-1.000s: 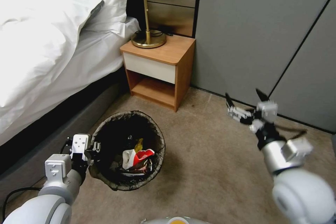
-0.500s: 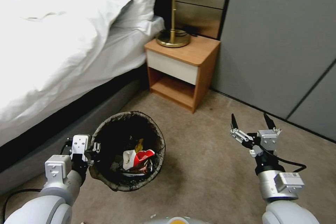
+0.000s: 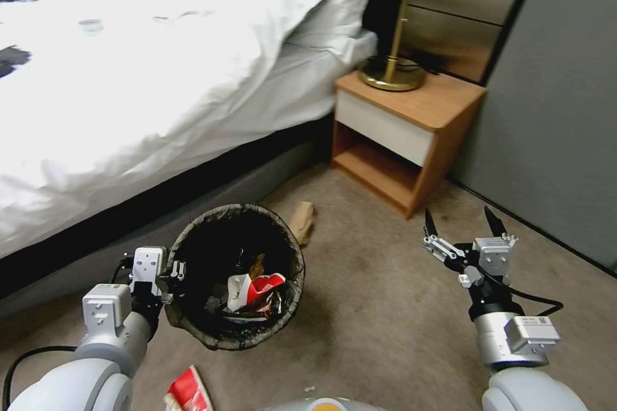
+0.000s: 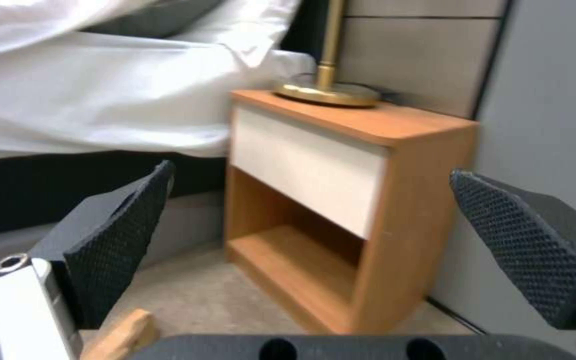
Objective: Pick up the trash bin, then pick up the garbage from the floor and place it into the trash bin.
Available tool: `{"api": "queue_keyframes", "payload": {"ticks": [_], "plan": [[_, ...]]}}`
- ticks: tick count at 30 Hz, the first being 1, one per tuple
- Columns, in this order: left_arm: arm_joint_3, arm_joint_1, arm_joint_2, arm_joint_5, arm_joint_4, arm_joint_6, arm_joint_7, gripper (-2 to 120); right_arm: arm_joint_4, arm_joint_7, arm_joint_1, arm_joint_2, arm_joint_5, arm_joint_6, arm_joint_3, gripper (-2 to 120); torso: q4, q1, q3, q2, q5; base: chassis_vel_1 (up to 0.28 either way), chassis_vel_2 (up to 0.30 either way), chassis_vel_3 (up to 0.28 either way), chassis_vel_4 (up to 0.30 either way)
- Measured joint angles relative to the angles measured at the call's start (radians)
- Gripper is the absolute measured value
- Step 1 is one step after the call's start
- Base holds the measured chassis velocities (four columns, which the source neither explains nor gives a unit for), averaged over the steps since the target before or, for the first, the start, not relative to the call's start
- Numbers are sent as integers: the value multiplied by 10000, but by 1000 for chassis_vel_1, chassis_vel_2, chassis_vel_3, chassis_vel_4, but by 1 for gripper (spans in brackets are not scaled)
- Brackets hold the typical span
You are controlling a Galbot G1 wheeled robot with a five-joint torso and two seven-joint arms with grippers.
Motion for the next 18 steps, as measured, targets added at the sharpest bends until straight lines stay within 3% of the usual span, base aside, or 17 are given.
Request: {"api": "queue_keyframes", "payload": {"ticks": [12, 18], "plan": [[35, 140, 34, -143, 0, -242, -40, 1, -262, -24, 65, 154, 171, -201, 88, 100, -1, 0, 0, 0, -1, 126, 134, 121, 119], [41, 210, 50, -151, 0, -294, -70, 1, -1068, 268, 1185, -38, 1271, -1376, -516, 100, -1, 0, 0, 0, -2, 51, 44, 49, 65]]}}
